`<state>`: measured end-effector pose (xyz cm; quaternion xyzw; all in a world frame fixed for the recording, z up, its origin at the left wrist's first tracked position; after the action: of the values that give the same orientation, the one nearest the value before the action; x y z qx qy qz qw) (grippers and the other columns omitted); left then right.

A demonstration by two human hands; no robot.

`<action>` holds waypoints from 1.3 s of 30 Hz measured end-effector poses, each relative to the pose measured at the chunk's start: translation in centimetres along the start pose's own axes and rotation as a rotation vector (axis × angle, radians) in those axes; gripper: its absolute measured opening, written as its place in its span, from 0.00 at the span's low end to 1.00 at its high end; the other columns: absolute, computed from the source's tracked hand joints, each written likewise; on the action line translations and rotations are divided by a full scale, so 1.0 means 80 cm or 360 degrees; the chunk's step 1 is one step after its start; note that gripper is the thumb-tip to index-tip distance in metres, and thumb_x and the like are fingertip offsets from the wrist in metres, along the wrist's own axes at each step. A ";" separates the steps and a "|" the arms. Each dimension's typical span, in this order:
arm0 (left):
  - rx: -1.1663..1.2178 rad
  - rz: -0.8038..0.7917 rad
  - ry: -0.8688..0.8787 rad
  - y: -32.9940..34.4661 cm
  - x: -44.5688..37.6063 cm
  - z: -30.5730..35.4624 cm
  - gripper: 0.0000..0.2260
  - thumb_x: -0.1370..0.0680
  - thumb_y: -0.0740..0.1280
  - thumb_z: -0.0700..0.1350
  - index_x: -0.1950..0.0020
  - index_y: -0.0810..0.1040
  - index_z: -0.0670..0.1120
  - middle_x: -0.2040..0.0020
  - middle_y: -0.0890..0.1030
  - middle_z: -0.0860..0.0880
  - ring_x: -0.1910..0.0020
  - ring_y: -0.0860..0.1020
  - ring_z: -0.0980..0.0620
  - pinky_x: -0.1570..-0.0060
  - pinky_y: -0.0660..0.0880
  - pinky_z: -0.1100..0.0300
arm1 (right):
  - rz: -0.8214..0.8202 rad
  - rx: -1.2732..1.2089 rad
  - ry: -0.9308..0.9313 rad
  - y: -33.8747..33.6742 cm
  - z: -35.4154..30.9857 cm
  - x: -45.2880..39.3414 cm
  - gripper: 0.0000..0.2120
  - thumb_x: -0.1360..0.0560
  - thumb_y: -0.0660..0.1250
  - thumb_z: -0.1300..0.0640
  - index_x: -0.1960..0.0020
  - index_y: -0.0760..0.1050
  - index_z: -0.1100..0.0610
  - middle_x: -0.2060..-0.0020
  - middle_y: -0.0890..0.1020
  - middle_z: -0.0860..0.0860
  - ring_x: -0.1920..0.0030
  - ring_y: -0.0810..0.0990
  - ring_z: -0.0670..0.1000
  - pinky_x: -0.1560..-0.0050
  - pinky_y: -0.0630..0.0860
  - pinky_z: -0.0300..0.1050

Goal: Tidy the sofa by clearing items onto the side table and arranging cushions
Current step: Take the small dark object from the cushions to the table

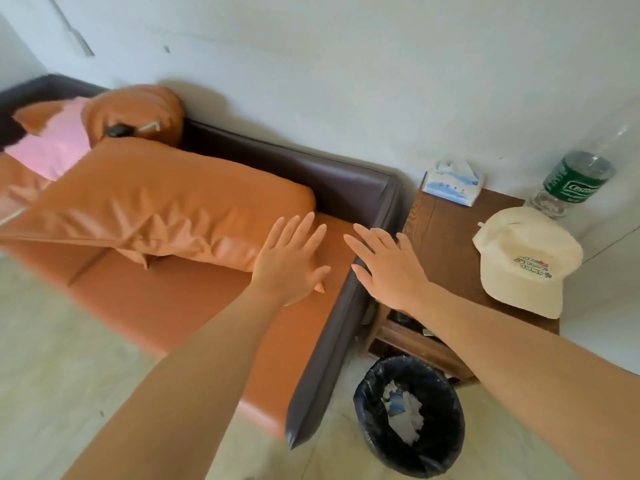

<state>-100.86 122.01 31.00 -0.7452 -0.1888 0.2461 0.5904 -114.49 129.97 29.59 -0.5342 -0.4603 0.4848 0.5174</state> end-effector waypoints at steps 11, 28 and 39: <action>-0.0081 -0.0025 -0.0222 0.018 0.108 -0.240 0.32 0.23 0.54 0.65 0.23 0.60 0.49 0.23 0.61 0.45 0.25 0.62 0.44 0.25 0.51 0.47 | 0.0040 -0.0048 -0.0210 -0.020 -0.228 -0.123 0.26 0.20 0.58 0.47 0.24 0.58 0.49 0.24 0.59 0.51 0.27 0.62 0.57 0.38 0.67 0.66; -0.0131 -0.0096 -0.0513 0.035 0.177 -0.539 0.33 0.23 0.53 0.66 0.22 0.58 0.50 0.22 0.59 0.46 0.24 0.60 0.44 0.24 0.51 0.45 | 0.0067 -0.0119 -0.0441 -0.033 -0.489 -0.344 0.25 0.19 0.53 0.45 0.24 0.54 0.48 0.23 0.55 0.48 0.26 0.59 0.55 0.40 0.70 0.58; -0.0158 -0.0074 -0.0661 0.036 0.129 -0.689 0.34 0.22 0.53 0.66 0.21 0.53 0.51 0.21 0.55 0.47 0.23 0.55 0.46 0.24 0.47 0.48 | 0.0153 -0.0153 -0.0582 -0.051 -0.559 -0.503 0.24 0.20 0.56 0.48 0.24 0.59 0.50 0.24 0.59 0.51 0.28 0.63 0.56 0.43 0.71 0.60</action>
<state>-60.05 83.83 36.74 -0.7021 -0.3355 0.3710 0.5068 -74.28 85.44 35.12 -0.4827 -0.5433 0.5754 0.3753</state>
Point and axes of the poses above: each hand's wrist, its own x-axis away from the middle knuckle, its own y-axis out of the palm, z = x × y, the point moved 7 cm from there along -x, towards the middle knuckle
